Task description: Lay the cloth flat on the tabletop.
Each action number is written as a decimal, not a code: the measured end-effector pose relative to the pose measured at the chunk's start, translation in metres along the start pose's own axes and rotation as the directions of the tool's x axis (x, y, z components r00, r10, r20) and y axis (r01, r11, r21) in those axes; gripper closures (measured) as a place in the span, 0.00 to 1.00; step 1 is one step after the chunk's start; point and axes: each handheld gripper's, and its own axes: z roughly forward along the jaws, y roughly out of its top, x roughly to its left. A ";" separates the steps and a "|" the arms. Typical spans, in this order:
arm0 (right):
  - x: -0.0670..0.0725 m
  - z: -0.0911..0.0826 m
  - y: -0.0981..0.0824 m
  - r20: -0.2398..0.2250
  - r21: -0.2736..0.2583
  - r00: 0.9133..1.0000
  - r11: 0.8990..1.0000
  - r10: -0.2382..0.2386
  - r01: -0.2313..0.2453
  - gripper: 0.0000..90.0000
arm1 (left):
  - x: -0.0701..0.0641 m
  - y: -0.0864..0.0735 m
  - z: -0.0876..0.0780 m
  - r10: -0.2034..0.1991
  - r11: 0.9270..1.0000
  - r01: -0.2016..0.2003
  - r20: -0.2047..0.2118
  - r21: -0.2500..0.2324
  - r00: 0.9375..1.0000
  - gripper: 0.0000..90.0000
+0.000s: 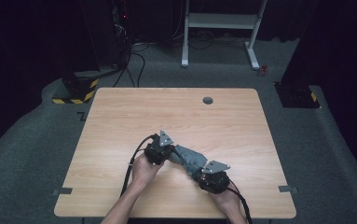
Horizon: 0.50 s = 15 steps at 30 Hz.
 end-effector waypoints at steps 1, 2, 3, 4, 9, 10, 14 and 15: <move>0.000 0.000 0.000 0.000 0.000 1.000 1.000 0.000 0.000 0.68 | 0.004 -0.001 0.000 -0.015 1.000 0.015 -0.010 0.000 1.000 1.00; 0.000 0.000 0.000 0.000 0.000 1.000 1.000 0.000 0.000 0.68 | 0.008 -0.002 0.001 -0.034 0.999 0.033 -0.016 -0.004 0.999 1.00; 0.000 0.000 0.000 0.000 0.000 1.000 1.000 0.001 -0.001 0.68 | 0.012 -0.004 0.001 -0.045 0.999 0.045 -0.028 -0.001 0.999 1.00; 0.000 0.000 0.000 0.000 0.000 1.000 1.000 0.000 0.000 0.68 | 0.016 -0.005 0.001 -0.048 0.999 0.048 -0.043 0.001 0.998 1.00; 0.000 0.000 0.000 0.000 -0.001 1.000 1.000 0.000 0.000 0.69 | 0.036 -0.012 0.004 -0.111 0.993 0.113 -0.098 0.017 0.989 1.00; 0.000 0.000 0.000 -0.001 -0.001 1.000 1.000 -0.002 0.002 0.68 | 0.041 -0.014 0.005 -0.123 0.991 0.127 -0.111 0.028 0.986 1.00; 0.000 0.000 0.000 -0.001 -0.001 1.000 1.000 0.001 -0.001 0.68 | 0.056 -0.027 0.014 -0.152 0.983 0.164 -0.142 0.078 0.978 0.99; 0.000 0.000 0.000 -0.001 -0.002 1.000 1.000 0.001 -0.001 0.68 | 0.056 -0.029 0.014 -0.152 0.983 0.164 -0.133 0.079 0.979 0.99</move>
